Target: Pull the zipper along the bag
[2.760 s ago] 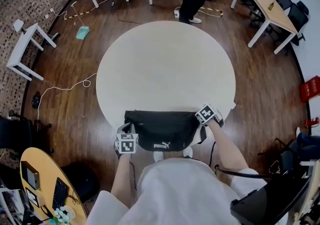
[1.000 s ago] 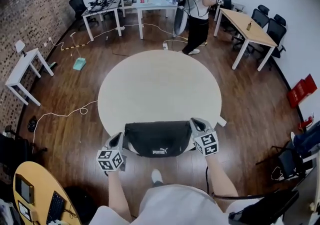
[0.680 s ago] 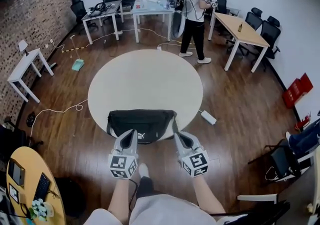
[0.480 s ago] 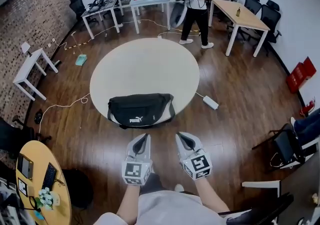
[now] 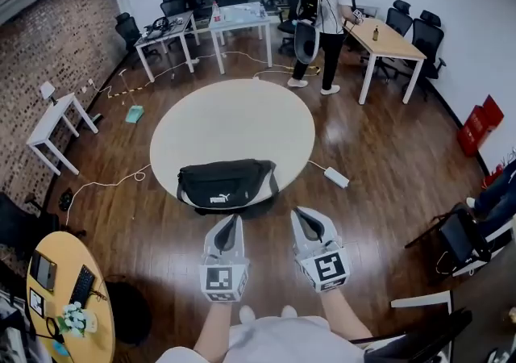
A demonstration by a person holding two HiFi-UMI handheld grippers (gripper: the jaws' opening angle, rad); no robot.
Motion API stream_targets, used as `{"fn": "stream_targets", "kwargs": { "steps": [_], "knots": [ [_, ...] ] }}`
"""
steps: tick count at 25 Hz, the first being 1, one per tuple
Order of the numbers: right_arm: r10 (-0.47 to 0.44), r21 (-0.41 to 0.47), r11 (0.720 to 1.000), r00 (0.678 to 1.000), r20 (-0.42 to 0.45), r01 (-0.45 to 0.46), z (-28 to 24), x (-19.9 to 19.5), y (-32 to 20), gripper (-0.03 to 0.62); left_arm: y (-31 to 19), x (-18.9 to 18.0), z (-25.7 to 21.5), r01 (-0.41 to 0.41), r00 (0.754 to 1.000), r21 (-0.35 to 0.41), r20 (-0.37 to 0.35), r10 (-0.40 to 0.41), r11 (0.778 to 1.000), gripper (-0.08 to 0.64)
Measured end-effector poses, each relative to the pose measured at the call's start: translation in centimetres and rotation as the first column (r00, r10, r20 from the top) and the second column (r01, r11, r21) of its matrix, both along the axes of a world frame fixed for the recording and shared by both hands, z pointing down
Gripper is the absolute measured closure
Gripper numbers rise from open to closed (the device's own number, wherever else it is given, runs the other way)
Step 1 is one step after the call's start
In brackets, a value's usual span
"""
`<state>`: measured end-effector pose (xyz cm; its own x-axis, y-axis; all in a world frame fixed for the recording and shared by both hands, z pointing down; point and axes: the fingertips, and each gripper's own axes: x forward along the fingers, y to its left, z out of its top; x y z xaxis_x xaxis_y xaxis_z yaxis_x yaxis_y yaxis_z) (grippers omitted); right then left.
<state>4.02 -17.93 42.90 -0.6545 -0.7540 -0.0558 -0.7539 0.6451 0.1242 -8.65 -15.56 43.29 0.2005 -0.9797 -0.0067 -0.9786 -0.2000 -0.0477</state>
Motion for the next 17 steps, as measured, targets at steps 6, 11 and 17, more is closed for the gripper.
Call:
{"fn": "stream_targets", "kwargs": {
  "steps": [6, 11, 17],
  "knots": [
    [-0.033, 0.024, 0.999, 0.999, -0.021, 0.033, -0.6, -3.0, 2.4, 0.604, 1.7, -2.4, -1.1, 0.025, 0.999, 0.039, 0.03, -0.026, 0.999, 0.543],
    [-0.022, 0.003, 1.0, 0.998, -0.052, 0.022, 0.1, -4.6, 3.4, 0.604, 2.2, -3.6, -1.4, 0.009, 1.0, 0.048, 0.021, -0.01, 0.999, 0.543],
    [-0.005, 0.026, 1.0, 0.997, -0.071, 0.007, -0.4, -7.3, 3.8, 0.604, 2.7, -6.5, -1.2, 0.007, 1.0, 0.052, 0.008, -0.008, 0.999, 0.543]
  ]
}}
